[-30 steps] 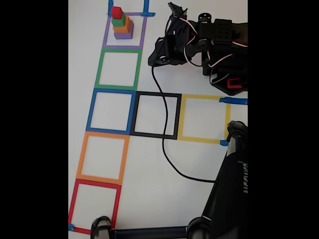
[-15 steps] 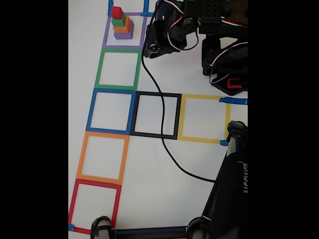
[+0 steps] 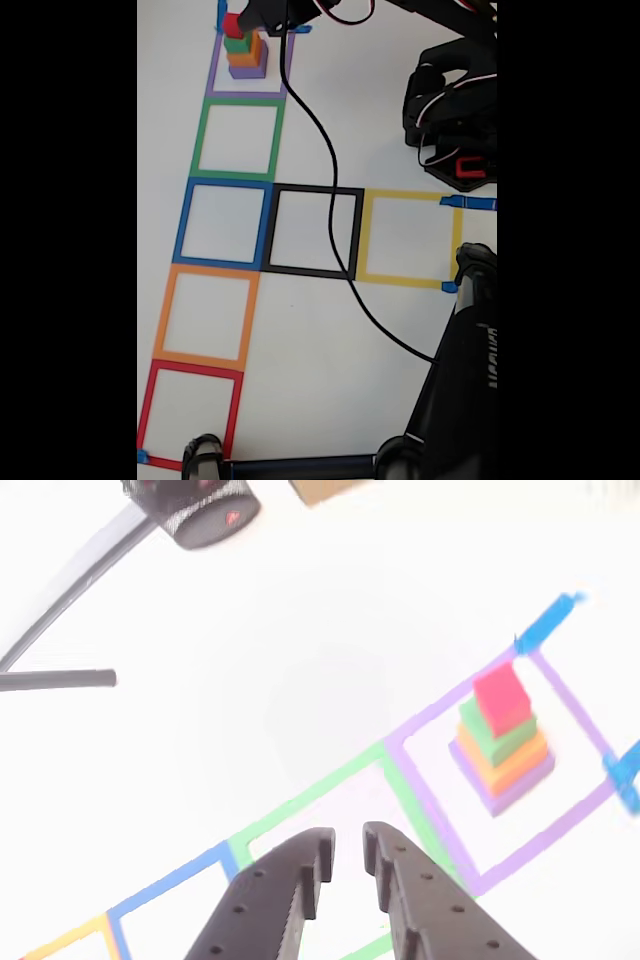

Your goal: Tower of hanoi

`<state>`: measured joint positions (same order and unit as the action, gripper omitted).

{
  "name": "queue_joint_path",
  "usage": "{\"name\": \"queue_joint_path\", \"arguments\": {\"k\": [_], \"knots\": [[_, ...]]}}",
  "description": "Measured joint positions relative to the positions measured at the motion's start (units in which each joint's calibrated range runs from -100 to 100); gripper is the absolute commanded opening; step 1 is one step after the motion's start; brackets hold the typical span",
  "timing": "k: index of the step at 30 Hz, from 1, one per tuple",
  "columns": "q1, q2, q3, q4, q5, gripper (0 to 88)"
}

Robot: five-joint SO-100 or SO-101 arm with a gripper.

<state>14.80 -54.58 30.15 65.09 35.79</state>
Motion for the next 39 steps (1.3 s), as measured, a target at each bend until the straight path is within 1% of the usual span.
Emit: {"name": "queue_joint_path", "arguments": {"k": [1, 4, 6, 8, 10, 12, 14, 16, 19, 22, 25, 28, 29, 30, 31, 34, 36, 39], "knots": [[1.5, -0.7, 0.4, -1.0, 7.0, 0.0], [6.0, -4.0, 4.7, -5.6, 30.0, 0.0], [7.0, -5.8, 8.0, -8.4, 42.3, 0.0], [9.2, -7.7, 11.7, -12.6, 50.0, 0.0], [12.1, -9.0, 15.2, -16.1, 55.2, 0.1], [13.7, -10.6, 19.4, -19.8, 59.7, 2.5], [15.1, -11.9, 23.5, -22.9, 62.1, 3.9], [17.2, -12.7, 26.8, -25.2, 62.1, 5.2], [17.1, -12.7, 28.4, -26.2, 61.2, 6.8], [19.7, -12.7, 31.7, -28.4, 62.2, 7.7], [19.5, -12.7, 37.6, -34.3, 63.1, 8.1], [21.9, -12.2, 42.0, -40.6, 63.5, 9.3], [22.0, -11.8, 43.0, -42.2, 63.8, 11.4], [21.5, -11.7, 44.0, -43.2, 63.8, 19.4], [21.7, -11.5, 44.8, -44.0, 63.8, 23.5], [23.4, -11.6, 47.4, -45.8, 63.8, 22.7], [22.8, -12.0, 48.8, -46.3, 63.8, 24.5], [24.5, -12.3, 49.8, -47.1, 64.0, 26.6]]}}
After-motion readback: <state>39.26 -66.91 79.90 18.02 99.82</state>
